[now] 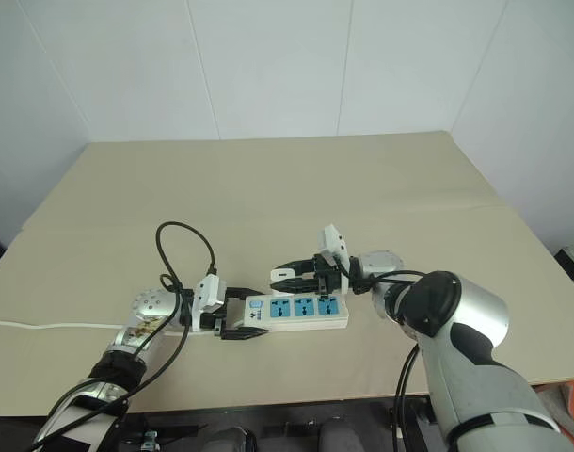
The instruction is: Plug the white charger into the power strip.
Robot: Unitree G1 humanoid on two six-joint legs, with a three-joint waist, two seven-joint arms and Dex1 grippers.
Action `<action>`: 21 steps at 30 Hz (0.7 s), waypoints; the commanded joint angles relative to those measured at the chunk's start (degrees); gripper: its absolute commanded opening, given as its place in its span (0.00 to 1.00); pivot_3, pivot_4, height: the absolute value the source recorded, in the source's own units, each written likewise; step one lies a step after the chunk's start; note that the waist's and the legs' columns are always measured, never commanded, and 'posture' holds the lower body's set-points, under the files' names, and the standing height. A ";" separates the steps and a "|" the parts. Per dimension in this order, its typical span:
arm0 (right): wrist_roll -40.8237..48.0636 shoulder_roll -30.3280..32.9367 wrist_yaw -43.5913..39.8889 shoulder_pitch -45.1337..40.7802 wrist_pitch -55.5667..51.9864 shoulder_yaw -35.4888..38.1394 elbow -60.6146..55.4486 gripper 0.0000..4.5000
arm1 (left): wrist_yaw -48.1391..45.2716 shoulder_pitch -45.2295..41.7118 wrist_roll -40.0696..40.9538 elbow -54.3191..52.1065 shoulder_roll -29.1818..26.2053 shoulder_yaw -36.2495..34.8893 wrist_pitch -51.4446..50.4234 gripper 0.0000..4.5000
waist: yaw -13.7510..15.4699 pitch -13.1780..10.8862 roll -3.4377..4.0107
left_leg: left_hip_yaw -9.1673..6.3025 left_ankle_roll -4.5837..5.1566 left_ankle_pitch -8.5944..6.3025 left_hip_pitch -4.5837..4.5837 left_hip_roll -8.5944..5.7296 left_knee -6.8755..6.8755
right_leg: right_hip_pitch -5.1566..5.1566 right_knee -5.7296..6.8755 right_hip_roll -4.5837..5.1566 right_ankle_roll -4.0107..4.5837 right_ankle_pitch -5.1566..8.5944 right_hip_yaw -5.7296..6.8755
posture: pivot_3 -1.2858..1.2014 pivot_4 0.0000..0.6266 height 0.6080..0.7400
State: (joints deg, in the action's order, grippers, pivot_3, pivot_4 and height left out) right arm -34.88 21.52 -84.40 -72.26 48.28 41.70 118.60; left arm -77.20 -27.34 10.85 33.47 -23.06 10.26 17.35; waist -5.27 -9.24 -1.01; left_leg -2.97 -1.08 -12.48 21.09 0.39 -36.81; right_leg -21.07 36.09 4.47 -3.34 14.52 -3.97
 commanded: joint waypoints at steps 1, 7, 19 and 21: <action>-0.56 0.18 0.23 -1.00 0.76 0.33 1.40 0.25 | 2.43 0.99 -4.06 2.58 0.70 2.57 -0.82 0.74 | 0.09 0.00 0.00 | 0.00 0.00 0.00 0.00 0.00 0.00 | 0.00 0.00 0.00 -0.01 0.00 0.00 | 0.52 0.24 1.00; -0.68 -0.86 1.63 0.30 0.97 0.26 1.40 0.25 | 2.64 1.54 -4.04 1.94 0.79 2.71 -1.04 0.74 | 0.22 0.00 0.00 | 0.00 0.00 0.00 0.00 0.00 0.00 | 0.00 -0.02 0.00 -0.01 -0.01 0.00 | 0.52 0.24 1.00; -1.52 -1.10 2.18 1.81 1.73 -0.20 1.40 0.25 | 4.34 0.65 -4.78 3.07 1.51 2.72 -0.56 0.74 | 0.66 0.01 0.00 | 0.00 -0.01 0.00 -0.03 -0.01 0.00 | 0.06 -0.03 0.00 -0.05 0.00 0.00 | 0.52 0.24 1.00; -1.71 -0.77 1.89 1.99 1.91 -0.28 1.40 0.25 | 4.57 0.46 -5.01 3.37 1.69 2.75 -0.42 0.74 | 0.92 0.01 0.00 | 0.00 -0.01 0.01 -0.04 -0.01 0.00 | 0.07 -0.04 0.01 -0.07 -0.01 0.00 | 0.52 0.24 1.00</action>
State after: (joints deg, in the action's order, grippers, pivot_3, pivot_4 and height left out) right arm -35.41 20.32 -82.24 -71.13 49.64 41.75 118.60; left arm -75.62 -27.42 10.31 33.73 -21.99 10.41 17.41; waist -4.34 -9.23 -1.02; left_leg -2.98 -1.08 -12.48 21.04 0.38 -36.81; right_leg -21.00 36.05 4.48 -3.41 14.51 -3.97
